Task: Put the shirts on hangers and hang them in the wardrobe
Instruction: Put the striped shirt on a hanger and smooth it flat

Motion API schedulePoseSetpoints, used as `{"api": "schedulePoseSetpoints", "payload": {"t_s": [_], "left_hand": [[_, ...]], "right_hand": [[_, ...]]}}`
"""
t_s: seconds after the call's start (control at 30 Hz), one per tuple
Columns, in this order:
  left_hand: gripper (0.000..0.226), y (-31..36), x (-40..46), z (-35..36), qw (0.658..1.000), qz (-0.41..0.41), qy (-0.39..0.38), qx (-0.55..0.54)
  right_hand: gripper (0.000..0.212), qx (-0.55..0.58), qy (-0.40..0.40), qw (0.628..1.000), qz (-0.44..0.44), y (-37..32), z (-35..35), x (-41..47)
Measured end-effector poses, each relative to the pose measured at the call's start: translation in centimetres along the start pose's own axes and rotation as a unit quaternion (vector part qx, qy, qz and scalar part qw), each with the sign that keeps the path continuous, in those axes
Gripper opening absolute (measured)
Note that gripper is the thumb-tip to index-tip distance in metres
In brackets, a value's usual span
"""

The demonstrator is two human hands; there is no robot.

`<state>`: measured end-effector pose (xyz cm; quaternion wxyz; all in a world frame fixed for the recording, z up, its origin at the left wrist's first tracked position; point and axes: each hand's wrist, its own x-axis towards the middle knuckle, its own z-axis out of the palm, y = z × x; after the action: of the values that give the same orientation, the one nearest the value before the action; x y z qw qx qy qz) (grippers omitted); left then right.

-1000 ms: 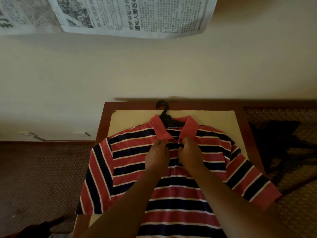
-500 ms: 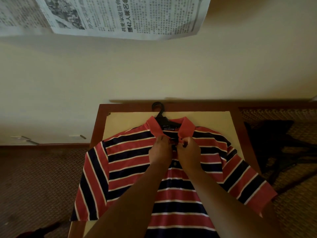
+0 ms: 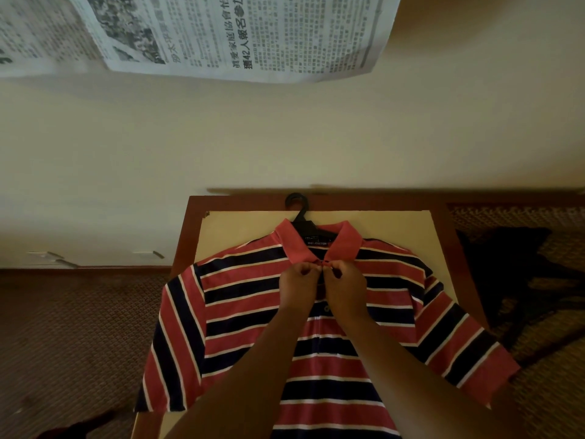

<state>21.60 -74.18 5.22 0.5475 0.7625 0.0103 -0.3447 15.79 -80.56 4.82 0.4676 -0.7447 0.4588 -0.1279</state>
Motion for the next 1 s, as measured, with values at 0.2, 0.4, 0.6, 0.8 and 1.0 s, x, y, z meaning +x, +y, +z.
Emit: {"api": "schedulePoseSetpoints", "payload": {"t_s": [0.2,0.4,0.6,0.8,1.0], "left_hand": [[0.018,0.3,0.0,-0.1,0.999,-0.034,-0.011,-0.038],[0.020,0.6,0.0,-0.4,0.997,-0.055,0.000,-0.056],[0.022,0.5,-0.1,-0.4,0.999,-0.032,-0.007,-0.032],[0.023,-0.1,-0.5,-0.7,0.997,0.057,-0.018,0.058],[0.014,-0.2,-0.7,-1.0,0.982,0.103,-0.057,0.147]], "right_hand": [[0.019,0.029,-0.013,0.999,0.041,0.0,0.0,0.4],[0.025,0.154,-0.040,0.981,0.109,-0.2,-0.7,0.3],[0.016,0.145,-0.052,0.979,0.131,0.0,-0.6,0.7],[0.011,0.127,-0.072,0.978,0.150,-0.3,-0.9,1.2],[0.016,0.123,-0.107,0.974,0.155,-0.7,-1.6,1.6]]}}
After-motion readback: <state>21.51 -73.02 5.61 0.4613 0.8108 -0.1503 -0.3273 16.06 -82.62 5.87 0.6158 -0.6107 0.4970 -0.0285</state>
